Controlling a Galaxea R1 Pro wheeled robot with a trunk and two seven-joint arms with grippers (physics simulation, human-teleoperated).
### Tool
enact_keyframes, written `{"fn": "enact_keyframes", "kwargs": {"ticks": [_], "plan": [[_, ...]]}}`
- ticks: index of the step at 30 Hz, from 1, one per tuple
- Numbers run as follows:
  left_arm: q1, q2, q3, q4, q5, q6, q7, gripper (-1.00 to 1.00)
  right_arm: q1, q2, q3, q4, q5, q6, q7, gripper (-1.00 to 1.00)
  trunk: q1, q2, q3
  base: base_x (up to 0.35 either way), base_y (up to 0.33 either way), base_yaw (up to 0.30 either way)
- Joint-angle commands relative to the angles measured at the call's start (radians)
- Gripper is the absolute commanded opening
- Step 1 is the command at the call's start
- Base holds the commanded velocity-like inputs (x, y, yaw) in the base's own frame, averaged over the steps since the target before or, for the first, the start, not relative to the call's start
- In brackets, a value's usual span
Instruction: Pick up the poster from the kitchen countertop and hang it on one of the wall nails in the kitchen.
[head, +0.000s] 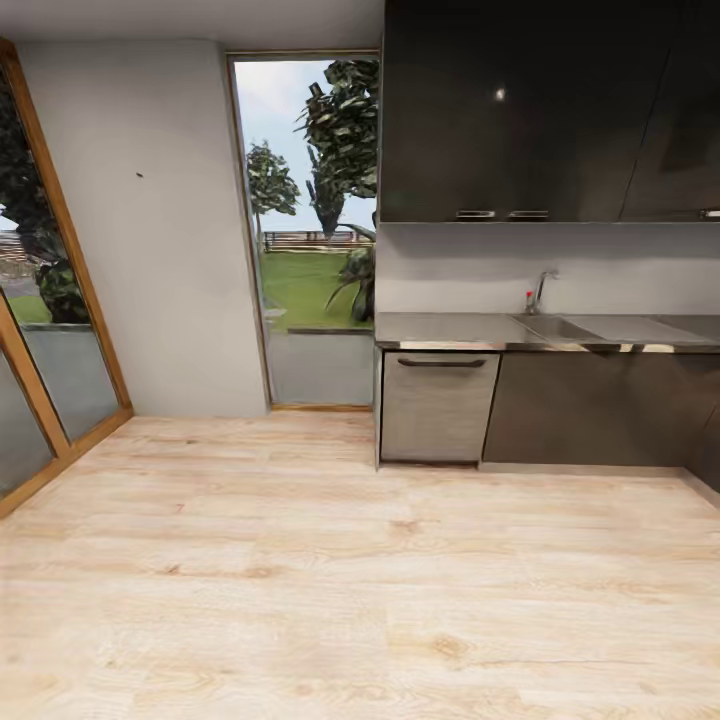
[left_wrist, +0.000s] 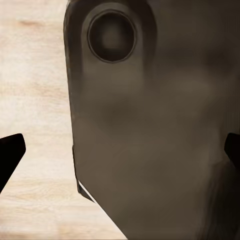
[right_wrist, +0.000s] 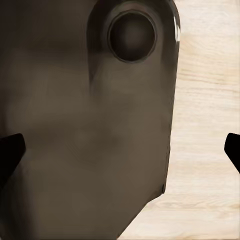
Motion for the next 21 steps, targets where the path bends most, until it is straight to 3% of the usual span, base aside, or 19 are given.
{"fn": "enact_keyframes", "kwargs": {"ticks": [1, 4, 21], "plan": [[0.000, 0.000, 0.000, 0.000, 0.000, 0.000, 0.000, 1.00, 0.000, 0.000, 0.000, 0.000, 0.000, 0.000, 0.000, 1.00, 0.000, 0.000, 0.000, 0.000, 0.000, 0.000], [0.004, -0.012, -0.011, -0.015, 0.000, 0.002, -0.005, 1.00, -0.016, 0.003, 0.004, 0.002, -0.003, 0.001, 0.014, 1.00, 0.000, 0.000, 0.000, 0.000, 0.000, 0.000], [0.004, -0.012, -0.011, -0.015, 0.000, 0.002, -0.005, 1.00, -0.016, 0.003, 0.004, 0.002, -0.003, 0.001, 0.014, 1.00, 0.000, 0.000, 0.000, 0.000, 0.000, 0.000]]}}
